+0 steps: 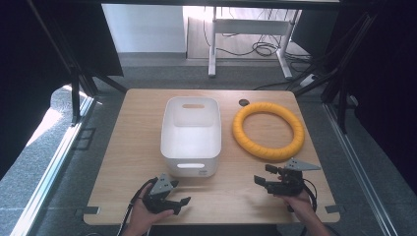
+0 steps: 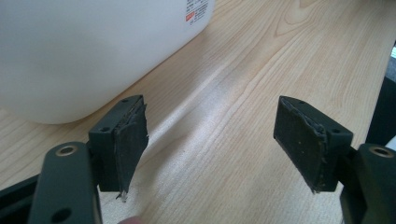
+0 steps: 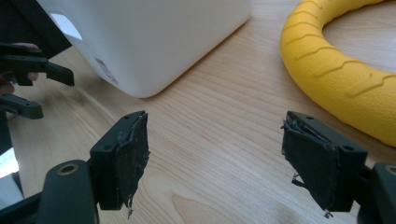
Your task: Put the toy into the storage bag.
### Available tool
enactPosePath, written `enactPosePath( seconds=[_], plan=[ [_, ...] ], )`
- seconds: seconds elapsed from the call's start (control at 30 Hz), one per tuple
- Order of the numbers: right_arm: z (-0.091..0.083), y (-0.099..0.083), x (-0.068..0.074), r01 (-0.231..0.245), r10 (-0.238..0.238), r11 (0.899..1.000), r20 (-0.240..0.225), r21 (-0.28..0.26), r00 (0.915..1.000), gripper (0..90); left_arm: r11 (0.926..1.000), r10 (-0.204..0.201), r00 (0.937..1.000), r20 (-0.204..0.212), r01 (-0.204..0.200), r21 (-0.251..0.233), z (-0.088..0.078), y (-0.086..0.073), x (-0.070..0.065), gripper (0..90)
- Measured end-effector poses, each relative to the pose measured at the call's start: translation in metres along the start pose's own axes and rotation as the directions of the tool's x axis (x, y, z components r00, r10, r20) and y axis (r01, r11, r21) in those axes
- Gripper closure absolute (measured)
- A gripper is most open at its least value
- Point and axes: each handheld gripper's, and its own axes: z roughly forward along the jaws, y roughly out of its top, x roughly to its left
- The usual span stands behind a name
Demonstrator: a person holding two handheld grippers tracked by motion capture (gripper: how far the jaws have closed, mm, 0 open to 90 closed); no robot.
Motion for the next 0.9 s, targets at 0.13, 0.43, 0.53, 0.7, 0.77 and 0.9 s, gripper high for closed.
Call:
enactPosePath(
  seconds=[0.13,0.43,0.53,0.7,0.77,0.9],
  plan=[
    [-0.0021,0.0000,0.0001,-0.010,0.010,1.000,-0.021,-0.014,0.9997,22.9,1.0000,0.003,1.0000,0.001,-0.003,0.001,-0.0001,-0.0001,-0.0009,26.1],
    [-0.0066,0.0012,-0.0011,-0.054,0.048,0.997,-0.096,-0.060,0.9942,22.9,0.9999,0.010,0.9999,0.006,-0.010,0.003,0.0013,0.0012,-0.0028,26.0],
    [-0.0073,0.0014,-0.0024,-0.078,0.070,0.994,-0.113,-0.072,0.9911,23.3,0.9999,0.011,0.9999,0.009,-0.011,0.009,0.0024,0.0007,-0.0028,26.0],
    [-0.0072,0.0018,-0.0033,-0.090,0.082,0.993,-0.113,-0.071,0.9902,23.6,0.9999,0.010,0.9999,0.008,-0.010,0.002,0.0015,0.0009,-0.0033,26.0],
    [-0.0068,0.0017,-0.0033,-0.086,0.079,0.994,-0.108,-0.068,0.9910,23.6,0.9999,0.010,0.9999,0.007,-0.010,0.002,0.0013,0.0010,-0.0030,26.0],
    [-0.0067,0.0021,-0.0026,-0.059,0.053,0.996,-0.093,-0.060,0.9943,24.1,0.9999,0.012,0.9999,0.008,-0.012,0.005,0.0018,0.0012,-0.0031,26.0]
  ],
)
